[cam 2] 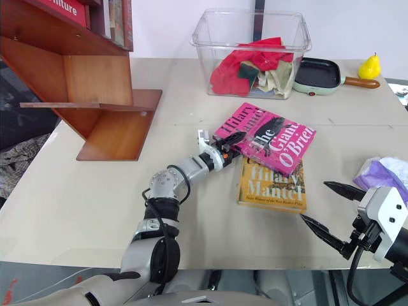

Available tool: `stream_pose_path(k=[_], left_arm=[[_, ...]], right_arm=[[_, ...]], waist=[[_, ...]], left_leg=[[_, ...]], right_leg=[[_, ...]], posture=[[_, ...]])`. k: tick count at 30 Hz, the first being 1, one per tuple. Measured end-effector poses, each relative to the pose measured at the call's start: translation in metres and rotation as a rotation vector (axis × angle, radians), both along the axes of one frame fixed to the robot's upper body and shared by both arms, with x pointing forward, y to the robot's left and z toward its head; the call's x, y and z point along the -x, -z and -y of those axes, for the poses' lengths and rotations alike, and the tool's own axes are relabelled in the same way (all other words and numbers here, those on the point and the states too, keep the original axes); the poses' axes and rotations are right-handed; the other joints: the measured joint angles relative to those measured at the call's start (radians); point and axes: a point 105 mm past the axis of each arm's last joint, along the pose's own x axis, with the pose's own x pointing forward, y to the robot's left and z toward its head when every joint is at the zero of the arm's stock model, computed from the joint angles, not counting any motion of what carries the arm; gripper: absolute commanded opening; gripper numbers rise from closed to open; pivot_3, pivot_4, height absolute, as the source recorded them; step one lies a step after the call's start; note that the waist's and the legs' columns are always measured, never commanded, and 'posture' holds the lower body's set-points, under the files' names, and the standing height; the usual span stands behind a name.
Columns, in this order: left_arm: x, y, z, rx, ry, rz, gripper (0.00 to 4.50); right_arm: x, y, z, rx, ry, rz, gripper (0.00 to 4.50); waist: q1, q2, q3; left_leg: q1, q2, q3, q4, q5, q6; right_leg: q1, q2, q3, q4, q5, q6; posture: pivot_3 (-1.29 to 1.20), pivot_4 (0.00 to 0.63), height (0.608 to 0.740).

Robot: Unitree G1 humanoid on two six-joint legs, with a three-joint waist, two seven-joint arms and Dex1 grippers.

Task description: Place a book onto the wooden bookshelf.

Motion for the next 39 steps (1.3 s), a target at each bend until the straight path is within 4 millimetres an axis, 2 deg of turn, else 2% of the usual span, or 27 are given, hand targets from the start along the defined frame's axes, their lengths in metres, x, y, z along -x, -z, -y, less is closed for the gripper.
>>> stream_pose_path(k=[2,3,6,11,14,15,16,17,18,19,22,27,32,35,37,39], left_arm=[[0.0,-0.001,-0.001,0.004,0.001,0.003,0.25],[0.0,-0.001,-0.001,0.003,0.003,0.007,0.05],[0.003,-0.002,-0.007,-0.015,0.002,0.031,0.05],[0.014,-0.01,-0.036,-0.108,-0.002,0.176,0.05],[0.02,-0.043,-0.058,-0.219,-0.006,0.404,0.05],[0.023,-0.057,-0.064,-0.261,0.002,0.5,0.05],[0.032,-0.08,-0.07,-0.315,0.025,0.654,0.05],[0.032,-0.083,-0.07,-0.317,0.027,0.668,0.05],[0.037,-0.093,-0.072,-0.353,0.038,0.755,0.05],[0.041,-0.099,-0.075,-0.409,0.067,0.823,0.05],[0.055,-0.116,-0.082,-0.598,0.157,1.071,0.05],[0.063,-0.14,-0.091,-0.766,0.184,1.308,0.05],[0.071,-0.192,-0.114,-1.083,0.139,1.687,0.05],[0.067,-0.23,-0.145,-1.513,0.085,1.945,0.05],[0.067,-0.251,-0.161,-1.755,0.059,2.053,0.05],[0.065,-0.263,-0.175,-1.934,0.048,2.078,0.05]], right_arm=[[-0.001,0.0,0.0,0.002,0.006,0.004,4.5],[-0.002,-0.001,0.0,0.002,0.009,0.007,4.5],[-0.003,0.0,-0.002,-0.004,-0.001,0.006,4.5],[-0.007,-0.001,-0.006,-0.019,-0.021,0.018,4.5],[-0.01,-0.001,-0.008,-0.039,-0.036,0.021,4.5],[-0.012,-0.001,-0.009,-0.045,-0.042,0.026,4.5],[-0.014,-0.002,-0.012,-0.055,-0.058,0.039,4.5],[-0.014,-0.002,-0.012,-0.056,-0.06,0.039,4.5],[-0.015,-0.002,-0.014,-0.063,-0.071,0.043,4.5],[-0.017,-0.001,-0.016,-0.074,-0.083,0.044,4.5],[-0.022,0.001,-0.023,-0.094,-0.123,0.048,4.5],[-0.035,0.002,-0.028,-0.097,-0.165,0.065,4.5],[-0.042,0.006,-0.03,-0.095,-0.194,0.053,4.5],[-0.046,0.006,-0.026,-0.086,-0.207,0.052,4.5],[-0.049,0.008,-0.022,-0.083,-0.207,0.048,4.5],[-0.053,0.007,-0.023,-0.082,-0.229,0.057,4.5]], waist=[[-0.001,0.0,-0.001],[-0.001,0.0,-0.001],[-0.003,0.001,-0.001],[-0.021,-0.004,0.002],[-0.024,-0.006,0.004],[-0.025,-0.006,0.004],[-0.025,-0.005,0.003],[-0.024,-0.005,0.003],[-0.02,-0.005,0.003],[-0.024,-0.008,0.005],[-0.026,-0.006,0.006],[-0.027,-0.006,0.009],[-0.026,-0.006,0.012],[-0.027,-0.006,0.013],[-0.027,-0.006,0.013],[-0.028,-0.006,0.014]], left_leg=[[0.0,0.0,0.0,0.0,0.0,0.0],[0.0,0.0,0.0,0.0,0.0,0.0],[0.0,0.0,0.0,0.0,0.0,0.0],[-0.001,0.001,-0.001,-0.001,0.0,-0.001],[-0.001,0.001,-0.001,-0.001,0.001,-0.001],[-0.001,0.001,-0.001,-0.001,0.001,-0.001],[-0.001,0.001,-0.001,-0.001,0.001,-0.002],[-0.001,0.001,-0.001,-0.001,0.001,-0.001],[-0.001,0.0,-0.001,-0.001,0.001,-0.001],[-0.001,0.001,-0.001,-0.001,0.001,-0.002],[-0.001,0.001,-0.001,-0.002,0.001,-0.002],[-0.001,0.001,-0.001,-0.002,0.001,-0.002],[-0.004,0.001,-0.002,-0.003,0.001,-0.002],[-0.004,0.001,-0.001,-0.004,0.001,-0.002],[-0.004,0.001,0.0,-0.004,0.001,-0.002],[-0.004,0.001,-0.001,-0.004,0.001,-0.001]], right_leg=[[0.0,0.0,0.0,0.0,0.0,0.0],[0.0,0.0,0.0,0.0,0.0,0.0],[0.0,0.0,0.0,0.0,0.0,0.0],[-0.002,0.001,0.0,0.0,0.0,0.0],[-0.002,0.001,0.0,0.0,0.0,-0.001],[-0.002,0.001,0.0,0.0,0.0,-0.001],[-0.002,0.001,0.0,0.0,0.0,-0.001],[-0.002,0.001,0.0,0.0,0.0,-0.001],[-0.001,0.0,-0.001,0.0,0.0,-0.001],[-0.001,0.001,-0.001,0.0,0.0,-0.001],[-0.002,0.001,0.0,0.0,0.0,-0.001],[-0.002,0.001,-0.001,-0.001,0.0,-0.001],[-0.005,0.001,-0.002,-0.001,0.0,-0.001],[-0.005,0.001,-0.001,-0.002,0.0,-0.001],[-0.005,0.0,0.0,-0.003,0.0,-0.001],[-0.005,0.0,-0.001,-0.003,0.0,-0.001]], posture=[[0.0,0.15,0.74],[0.0,0.15,0.74],[0.0,0.15,0.74],[0.0,0.15,0.74],[0.0,0.15,0.74],[0.0,0.15,0.74],[0.0,0.15,0.74],[0.0,0.15,0.74],[0.0,0.15,0.74],[0.0,0.15,0.74],[0.0,0.15,0.74],[0.0,0.15,0.74],[0.0,0.15,0.74],[0.0,0.15,0.74],[0.0,0.15,0.74],[0.0,0.15,0.74]])
